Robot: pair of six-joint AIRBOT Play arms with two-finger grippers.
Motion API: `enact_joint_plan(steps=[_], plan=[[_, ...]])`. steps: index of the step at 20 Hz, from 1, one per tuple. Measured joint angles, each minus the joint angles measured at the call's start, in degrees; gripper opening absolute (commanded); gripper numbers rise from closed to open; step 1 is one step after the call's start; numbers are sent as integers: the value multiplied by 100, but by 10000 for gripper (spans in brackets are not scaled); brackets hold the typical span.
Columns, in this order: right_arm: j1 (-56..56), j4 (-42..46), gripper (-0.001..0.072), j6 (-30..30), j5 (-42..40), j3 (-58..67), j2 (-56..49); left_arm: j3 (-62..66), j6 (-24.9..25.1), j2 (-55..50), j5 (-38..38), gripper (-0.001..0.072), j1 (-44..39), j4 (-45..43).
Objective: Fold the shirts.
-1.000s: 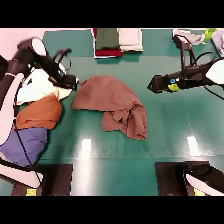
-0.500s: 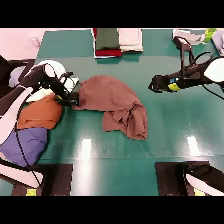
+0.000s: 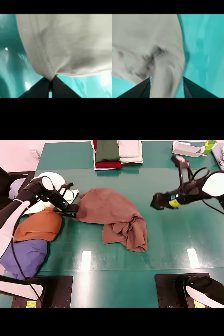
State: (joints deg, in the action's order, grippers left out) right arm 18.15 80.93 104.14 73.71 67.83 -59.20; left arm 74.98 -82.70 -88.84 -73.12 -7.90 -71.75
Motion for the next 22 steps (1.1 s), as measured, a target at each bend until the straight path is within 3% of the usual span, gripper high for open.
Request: enact_joint_plan(steps=[1, 2, 5, 10, 11, 13, 15, 22], plan=[[2, 35, 459, -11, 120, -275, 68, 13, 31, 166, 57, 25, 0, -2], [0, 63, 535, -15, 234, -579, 129, 15, 74, 334, 125, 25, 0, -4], [0, -122, 530, -20, 321, -1650, 260, 24, 157, 710, 219, 25, 0, -20], [125, -909, 499, 26, -691, -3012, 278, 24, 201, 918, 247, 25, 0, -17], [153, -1032, 463, 48, -887, -3134, 201, 24, 203, 931, 245, 25, 0, -20], [245, -1185, 305, 79, -1163, -3217, -31, 24, 212, 951, 245, 25, 0, -11], [372, -1182, 41, 98, -1353, -3134, -310, 24, 219, 960, 240, 25, 0, -11], [411, -24, 14, 179, -1084, -1939, -319, 304, 221, 1338, 271, 25, 0, -94]])
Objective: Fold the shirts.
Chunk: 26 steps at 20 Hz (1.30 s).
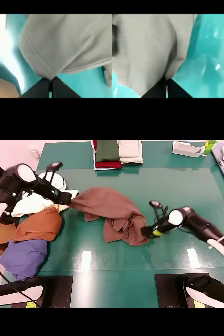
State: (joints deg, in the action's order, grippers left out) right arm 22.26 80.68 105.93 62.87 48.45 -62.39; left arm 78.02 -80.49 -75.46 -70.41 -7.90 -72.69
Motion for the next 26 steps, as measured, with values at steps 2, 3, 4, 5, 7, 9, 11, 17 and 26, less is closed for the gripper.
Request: enact_joint_plan(steps=[2, 3, 4, 5, 7, 9, 11, 17, 26], plan=[[-284, 402, 13, -9, 306, 640, 407, 407, 0, 313, 15, 25, 0, -28], [-452, 514, 13, -70, 424, 981, 614, 688, 0, 505, 17, 25, 0, -35], [-627, 614, 13, -140, 533, 1335, 822, 1003, 0, 706, 17, 24, 0, -33], [-813, 691, 13, -216, 649, 1751, 1036, 1307, 0, 901, 22, 25, 0, -17], [-1128, 776, 12, -334, 831, 2575, 1397, 1950, -2, 1307, 22, 25, 0, 68], [-1375, 844, 13, -437, 966, 3379, 1665, 2522, -2, 1700, 61, 25, 0, 170], [-1530, 852, 13, -505, 1104, 4122, 1814, 2981, -2, 2033, 149, 24, 0, 264], [-1676, 892, 12, -623, 1436, 5875, 1696, 3871, -2, 2446, 494, 24, 0, 391], [-1775, 807, 13, -715, 1749, 6798, -52, 3134, -328, 1368, 326, 25, 0, -494]])
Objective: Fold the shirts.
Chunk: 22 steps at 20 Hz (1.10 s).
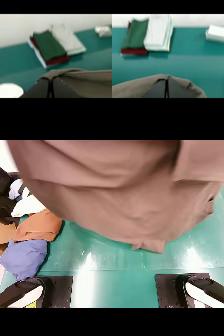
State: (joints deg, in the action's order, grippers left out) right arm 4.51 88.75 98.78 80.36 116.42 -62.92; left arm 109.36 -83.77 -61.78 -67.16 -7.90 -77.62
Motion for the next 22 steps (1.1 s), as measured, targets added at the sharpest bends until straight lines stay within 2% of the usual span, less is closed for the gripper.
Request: enact_joint_plan(steps=[6, 9, 12, 15, 19, 22], plan=[[-588, -706, 12, -358, -118, -1222, -1663, -710, -232, -2114, -15, 25, 0, -289], [-737, -826, 13, -518, -448, -1460, -2417, -798, -258, -3018, 433, 25, 0, -280], [-796, -874, 12, -599, -859, -1554, -2870, -820, -269, -3467, 1082, 25, -2, -227], [-826, -890, 12, -634, -1038, -1600, -3012, -811, -66, -3626, 1366, 25, 0, -188], [-837, -741, 12, -645, -966, -2124, -2754, -942, 468, -3718, 756, 25, 33, -168], [-813, -667, 12, -647, -1102, -3047, -2306, -1250, 643, -3733, 389, 26, 83, -164]])
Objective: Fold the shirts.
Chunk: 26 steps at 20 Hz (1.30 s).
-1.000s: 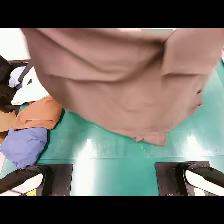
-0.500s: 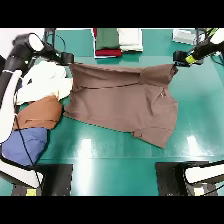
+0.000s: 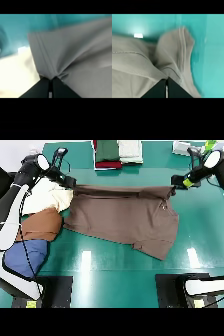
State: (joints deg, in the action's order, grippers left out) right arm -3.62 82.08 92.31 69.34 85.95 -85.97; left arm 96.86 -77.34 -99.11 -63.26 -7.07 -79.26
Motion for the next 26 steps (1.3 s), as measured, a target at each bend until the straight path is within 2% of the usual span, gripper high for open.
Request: enact_joint_plan(steps=[5, 6, 7, 8, 9, 14, 16, 20, 26], plan=[[127, 33, 14, 4, -507, -1464, 586, -551, 96, -4, -234, 27, 31, 57], [140, 7, 20, 4, -581, -1648, 638, -608, 94, -4, -264, 85, 33, 70], [151, -61, 117, 7, -654, -1801, 680, -645, 72, -7, -302, 366, 35, 74], [153, -136, 309, 9, -710, -1904, 710, -671, -9, -4, -319, 514, 35, 85], [151, -208, 378, 9, -743, -1969, 739, -678, -107, -4, -356, 514, 35, 90], [-26, -354, 393, 15, -538, -1884, 1222, -577, -492, 337, -1049, 516, 35, -151], [-179, -345, 515, 11, -284, -1871, 1591, -844, -649, 708, -1340, 516, 37, -361], [-455, -380, 514, -101, 7, -2138, 2306, -2094, -925, 1650, -1478, 517, 37, -492], [-601, -614, 511, -144, 70, -2776, 2774, -3980, -1143, 2446, -713, 518, 35, -212]])
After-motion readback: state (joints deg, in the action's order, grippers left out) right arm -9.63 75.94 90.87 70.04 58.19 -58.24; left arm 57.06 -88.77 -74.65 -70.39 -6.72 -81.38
